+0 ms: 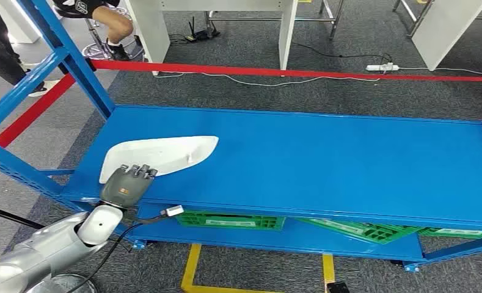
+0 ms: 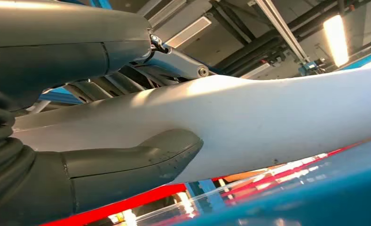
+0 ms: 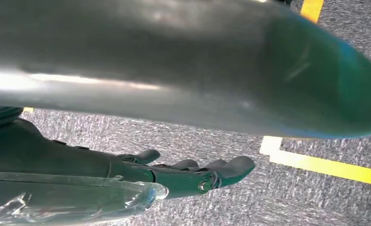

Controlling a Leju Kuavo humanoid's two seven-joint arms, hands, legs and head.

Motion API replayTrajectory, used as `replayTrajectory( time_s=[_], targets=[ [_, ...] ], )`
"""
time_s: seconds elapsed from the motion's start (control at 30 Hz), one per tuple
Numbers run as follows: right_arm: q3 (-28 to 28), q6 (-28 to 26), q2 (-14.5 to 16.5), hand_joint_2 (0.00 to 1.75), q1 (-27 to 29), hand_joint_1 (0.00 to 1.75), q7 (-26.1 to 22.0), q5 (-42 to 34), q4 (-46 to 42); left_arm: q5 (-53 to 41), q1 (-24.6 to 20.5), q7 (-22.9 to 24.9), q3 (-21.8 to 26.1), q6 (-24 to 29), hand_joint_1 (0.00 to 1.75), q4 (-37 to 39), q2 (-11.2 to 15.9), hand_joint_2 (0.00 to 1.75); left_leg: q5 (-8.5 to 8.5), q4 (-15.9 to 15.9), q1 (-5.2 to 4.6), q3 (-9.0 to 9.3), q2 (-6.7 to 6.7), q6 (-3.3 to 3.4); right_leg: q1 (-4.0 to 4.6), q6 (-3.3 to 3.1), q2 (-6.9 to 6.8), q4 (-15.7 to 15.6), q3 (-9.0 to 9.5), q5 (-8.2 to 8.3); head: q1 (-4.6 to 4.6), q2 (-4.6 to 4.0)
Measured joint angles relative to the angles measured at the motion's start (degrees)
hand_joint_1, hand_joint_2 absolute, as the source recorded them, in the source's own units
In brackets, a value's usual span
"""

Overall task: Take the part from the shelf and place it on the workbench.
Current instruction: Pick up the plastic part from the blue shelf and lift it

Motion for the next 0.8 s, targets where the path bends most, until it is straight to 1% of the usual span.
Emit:
replayTrajectory(
  time_s=[0.17, 0.47, 0.8],
  targets=[
    [0.0, 0.1, 0.0, 0.00, 0.0, 0.00, -0.5, 0.2, 0.0, 0.0, 0.0, -0.2, 0.0, 0.0, 1.75, 0.0, 0.0, 1.75, 0.00, 0.0, 0.00, 0.00, 0.00, 0.00, 0.00, 0.00, 0.00, 0.0, 0.00, 0.00, 0.00, 0.00],
    [0.2, 0.5, 0.0, 0.00, 0.0, 0.00, -2.9, 0.5, 0.0, 0.0, 0.2, -0.7, 0.1, 0.0, 1.75, -0.2, -0.1, 1.75, 0.00, 0.0, 0.00, -0.01, 0.00, 0.00, 0.00, 0.00, 0.00, 0.0, 0.00, 0.00, 0.00, 0.00],
    [0.8, 0.4, 0.0, 0.00, 0.0, 0.00, -3.2, 0.5, 0.0, 0.0, 0.3, -1.1, 0.2, 0.0, 1.75, -0.2, -0.3, 1.75, -0.01, 0.0, 0.00, -0.02, 0.00, 0.01, 0.00, 0.00, 0.00, 0.0, 0.01, 0.00, 0.01, 0.00]
  ],
)
